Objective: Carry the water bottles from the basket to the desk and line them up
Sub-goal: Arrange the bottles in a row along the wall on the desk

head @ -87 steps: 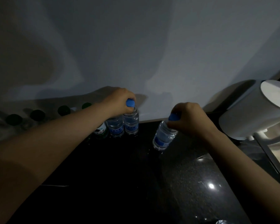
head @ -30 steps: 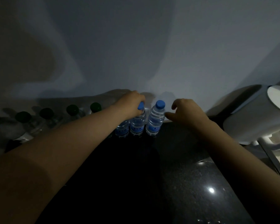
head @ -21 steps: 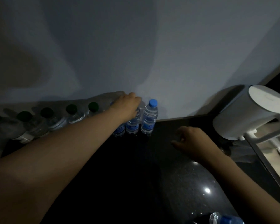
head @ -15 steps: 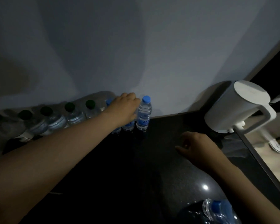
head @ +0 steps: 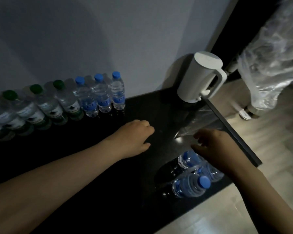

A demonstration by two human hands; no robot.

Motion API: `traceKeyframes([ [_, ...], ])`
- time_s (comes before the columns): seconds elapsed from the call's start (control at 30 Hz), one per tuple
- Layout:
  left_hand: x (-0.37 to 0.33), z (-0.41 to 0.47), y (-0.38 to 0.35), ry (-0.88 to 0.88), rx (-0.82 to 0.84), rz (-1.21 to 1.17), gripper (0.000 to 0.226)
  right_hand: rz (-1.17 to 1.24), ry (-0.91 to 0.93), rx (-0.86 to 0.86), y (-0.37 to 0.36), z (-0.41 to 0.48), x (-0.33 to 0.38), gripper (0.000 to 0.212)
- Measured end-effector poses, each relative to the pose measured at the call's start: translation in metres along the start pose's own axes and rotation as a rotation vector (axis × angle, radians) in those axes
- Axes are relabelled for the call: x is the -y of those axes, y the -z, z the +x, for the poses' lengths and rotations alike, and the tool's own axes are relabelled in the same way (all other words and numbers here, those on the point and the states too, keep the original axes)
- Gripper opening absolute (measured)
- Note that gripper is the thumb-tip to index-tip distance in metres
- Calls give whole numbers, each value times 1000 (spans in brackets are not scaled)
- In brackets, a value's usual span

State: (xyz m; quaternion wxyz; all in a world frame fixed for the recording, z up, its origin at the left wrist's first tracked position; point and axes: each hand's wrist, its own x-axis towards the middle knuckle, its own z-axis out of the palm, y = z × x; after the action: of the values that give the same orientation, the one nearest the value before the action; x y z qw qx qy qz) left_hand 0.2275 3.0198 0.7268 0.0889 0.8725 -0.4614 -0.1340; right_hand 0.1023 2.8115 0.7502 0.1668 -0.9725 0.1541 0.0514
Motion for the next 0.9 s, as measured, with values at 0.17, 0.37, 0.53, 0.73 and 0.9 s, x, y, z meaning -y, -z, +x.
traceKeyframes([
  [0.17,-46,-1,-28,-130,66,-17,40,1,-108,-45,2,-37,-30,29],
  [0.37,-90,1,-57,-254,115,-30,41,36,-211,-51,-5,-68,-58,25],
  [0.53,-121,7,-70,-272,150,-105,43,62,-248,-66,-10,-82,-75,26],
  [0.73,-145,19,-71,-265,213,-127,44,70,-227,-71,-11,-84,-89,26],
  [0.9,-142,26,-66,-231,260,-162,35,69,-177,-77,-9,-70,-92,25],
])
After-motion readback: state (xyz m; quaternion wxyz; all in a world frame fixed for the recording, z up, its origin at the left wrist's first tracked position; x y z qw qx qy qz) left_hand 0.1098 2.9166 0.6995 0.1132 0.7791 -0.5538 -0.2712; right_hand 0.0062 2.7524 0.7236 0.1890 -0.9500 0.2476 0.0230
